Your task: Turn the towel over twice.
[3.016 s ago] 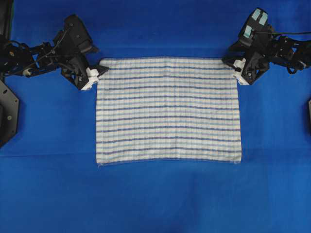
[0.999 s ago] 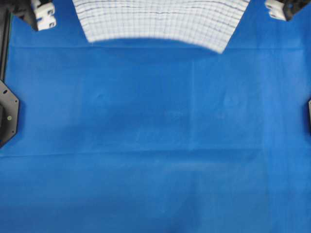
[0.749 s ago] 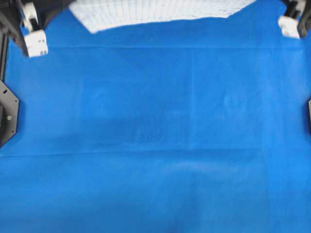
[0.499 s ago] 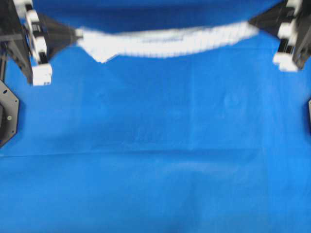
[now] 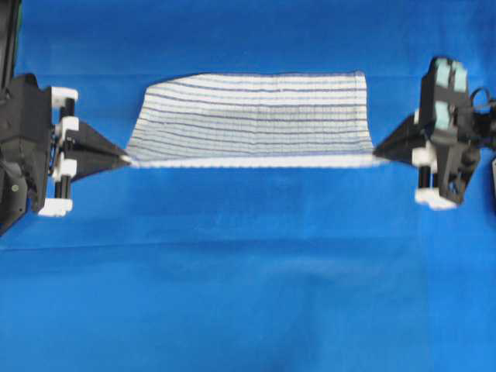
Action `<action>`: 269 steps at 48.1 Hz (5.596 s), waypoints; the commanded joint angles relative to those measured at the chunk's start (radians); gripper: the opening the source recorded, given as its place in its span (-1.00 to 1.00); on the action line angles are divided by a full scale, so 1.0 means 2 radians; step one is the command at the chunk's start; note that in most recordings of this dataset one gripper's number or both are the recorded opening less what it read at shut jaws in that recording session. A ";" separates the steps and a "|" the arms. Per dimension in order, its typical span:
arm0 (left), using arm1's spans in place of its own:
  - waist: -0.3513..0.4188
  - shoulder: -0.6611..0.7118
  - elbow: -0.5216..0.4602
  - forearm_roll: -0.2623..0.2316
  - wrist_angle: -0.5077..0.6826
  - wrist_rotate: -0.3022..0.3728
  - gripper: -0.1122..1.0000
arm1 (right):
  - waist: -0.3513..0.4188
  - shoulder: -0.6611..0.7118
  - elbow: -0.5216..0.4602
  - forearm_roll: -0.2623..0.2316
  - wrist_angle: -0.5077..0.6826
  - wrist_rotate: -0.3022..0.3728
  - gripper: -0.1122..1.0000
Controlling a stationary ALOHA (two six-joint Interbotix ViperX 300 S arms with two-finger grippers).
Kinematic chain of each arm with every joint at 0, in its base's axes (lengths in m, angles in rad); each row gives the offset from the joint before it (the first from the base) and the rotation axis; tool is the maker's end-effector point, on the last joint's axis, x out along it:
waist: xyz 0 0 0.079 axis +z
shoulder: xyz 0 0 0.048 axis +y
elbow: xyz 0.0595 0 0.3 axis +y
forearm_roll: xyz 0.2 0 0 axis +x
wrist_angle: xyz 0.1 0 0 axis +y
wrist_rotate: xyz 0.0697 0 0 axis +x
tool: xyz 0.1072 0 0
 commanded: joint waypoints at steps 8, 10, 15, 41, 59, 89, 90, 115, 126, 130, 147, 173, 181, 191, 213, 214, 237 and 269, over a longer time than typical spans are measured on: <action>-0.053 0.054 -0.004 -0.002 -0.038 0.001 -0.77 | 0.051 0.025 0.006 0.002 -0.027 0.025 -0.77; -0.061 0.069 -0.005 -0.002 -0.042 0.001 -0.77 | 0.059 0.031 0.008 0.002 -0.033 0.028 -0.77; -0.071 0.103 -0.009 -0.002 -0.046 0.001 -0.77 | 0.076 0.053 0.016 0.002 -0.057 0.039 -0.77; -0.092 0.233 -0.052 -0.002 -0.043 0.001 -0.77 | 0.131 0.158 0.012 0.003 -0.123 0.077 -0.77; -0.097 0.235 -0.054 -0.002 -0.032 -0.035 -0.72 | 0.132 0.159 0.010 0.026 -0.120 0.077 -0.77; -0.036 0.128 -0.084 -0.001 0.028 -0.021 0.77 | 0.092 0.083 -0.005 -0.039 -0.084 0.075 0.33; -0.023 0.119 -0.082 -0.001 0.028 -0.021 0.77 | 0.085 0.075 -0.005 -0.047 -0.083 0.074 0.32; 0.146 0.058 -0.074 0.000 0.028 0.051 0.77 | -0.113 0.000 0.004 -0.092 -0.054 0.074 0.32; 0.181 0.107 -0.074 -0.001 0.023 0.058 0.77 | -0.163 0.047 0.003 -0.093 -0.061 0.074 0.32; 0.189 0.134 -0.074 -0.001 0.016 0.058 0.75 | -0.183 0.072 0.003 -0.093 -0.079 0.074 0.32; 0.224 0.275 -0.077 0.000 -0.067 0.058 0.75 | -0.229 0.173 0.002 -0.102 -0.151 0.074 0.32; 0.256 0.329 -0.078 -0.001 -0.081 0.058 0.58 | -0.257 0.278 0.000 -0.102 -0.234 0.074 0.32; 0.255 0.345 -0.081 -0.001 -0.081 0.058 0.08 | -0.257 0.282 0.000 -0.103 -0.235 0.074 0.28; 0.253 0.370 -0.079 -0.001 -0.081 0.058 -0.44 | -0.257 0.281 0.005 -0.103 -0.235 0.064 -0.34; 0.256 0.345 -0.087 0.000 -0.074 0.058 -0.67 | -0.257 0.269 0.005 -0.101 -0.233 0.061 -0.65; 0.257 0.341 -0.089 -0.001 -0.072 0.059 -0.67 | -0.257 0.266 0.005 -0.100 -0.233 0.061 -0.65; 0.295 0.258 -0.150 -0.001 -0.009 0.114 -0.67 | -0.297 0.156 -0.027 -0.110 -0.169 0.056 -0.65; 0.326 0.108 -0.191 0.001 0.026 0.117 -0.67 | -0.306 0.008 -0.095 -0.165 -0.086 0.057 -0.65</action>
